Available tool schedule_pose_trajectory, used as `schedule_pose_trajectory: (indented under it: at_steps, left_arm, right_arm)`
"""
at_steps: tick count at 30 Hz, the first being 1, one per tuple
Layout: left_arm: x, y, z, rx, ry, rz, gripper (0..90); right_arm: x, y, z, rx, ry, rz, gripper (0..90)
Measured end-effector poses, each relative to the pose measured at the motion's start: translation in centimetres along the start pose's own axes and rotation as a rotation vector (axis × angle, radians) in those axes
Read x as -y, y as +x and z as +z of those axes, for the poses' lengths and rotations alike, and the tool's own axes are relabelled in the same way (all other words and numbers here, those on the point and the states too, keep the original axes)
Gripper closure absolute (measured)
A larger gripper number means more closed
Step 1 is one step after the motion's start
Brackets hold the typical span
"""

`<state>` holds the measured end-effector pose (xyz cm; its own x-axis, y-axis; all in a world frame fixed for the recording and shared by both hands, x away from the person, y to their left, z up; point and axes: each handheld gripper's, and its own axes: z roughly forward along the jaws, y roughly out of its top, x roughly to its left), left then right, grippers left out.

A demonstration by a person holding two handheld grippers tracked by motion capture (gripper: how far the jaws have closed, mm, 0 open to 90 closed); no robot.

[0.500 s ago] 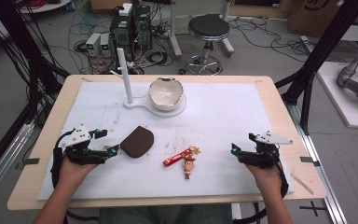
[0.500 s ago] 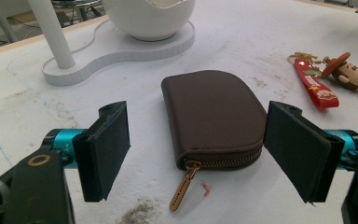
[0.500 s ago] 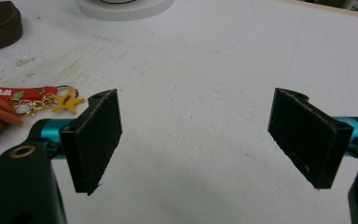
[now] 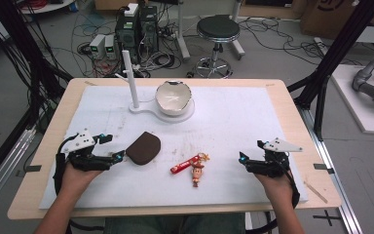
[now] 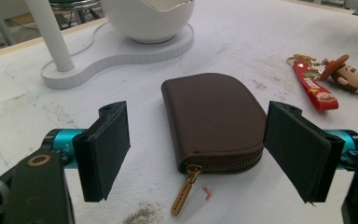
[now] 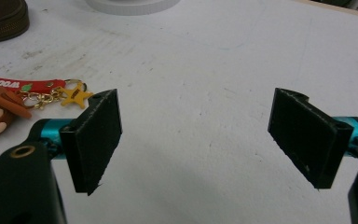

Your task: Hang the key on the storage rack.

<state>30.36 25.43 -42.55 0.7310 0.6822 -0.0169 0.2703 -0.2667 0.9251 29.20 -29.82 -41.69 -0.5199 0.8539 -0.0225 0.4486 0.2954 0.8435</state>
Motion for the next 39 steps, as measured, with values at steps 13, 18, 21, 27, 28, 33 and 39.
schedule_pose_trajectory:
  at_steps: [13, 18, 21, 27, 28, 33, 39]
  left_arm:
    - [-0.1, 0.1, -0.3, -0.013, -0.007, -0.003, 20.3]
    - [-0.1, 0.2, -0.3, -0.012, -0.009, -0.004, 20.3]
    - [-0.1, 0.2, -0.4, -0.015, -0.008, -0.005, 20.3]
    - [-0.1, 0.2, -0.4, -0.016, -0.012, -0.008, 20.3]
    - [-0.1, 0.3, -0.4, -0.017, -0.011, -0.007, 20.3]
    - [-0.1, 0.3, -0.4, -0.015, -0.008, -0.006, 20.3]
    - [-0.1, 0.2, -0.3, -0.015, -0.008, -0.004, 20.3]
  right_arm:
    - [-0.6, 2.8, 0.7, -0.058, 0.016, -0.045, 17.4]
    - [-0.7, 4.4, 1.1, -0.086, 0.026, -0.064, 17.5]
    - [-0.8, 5.2, 1.4, -0.103, 0.038, -0.081, 17.4]
    - [-1.0, 7.7, 2.1, -0.15, 0.069, -0.125, 17.4]
    - [-1.0, 7.7, 2.1, -0.15, 0.069, -0.125, 17.4]
    - [-1.1, 9.5, 2.9, -0.18, 0.1, -0.139, 17.5]
    - [-1.1, 10.7, 4.0, -0.196, 0.126, -0.157, 17.4]
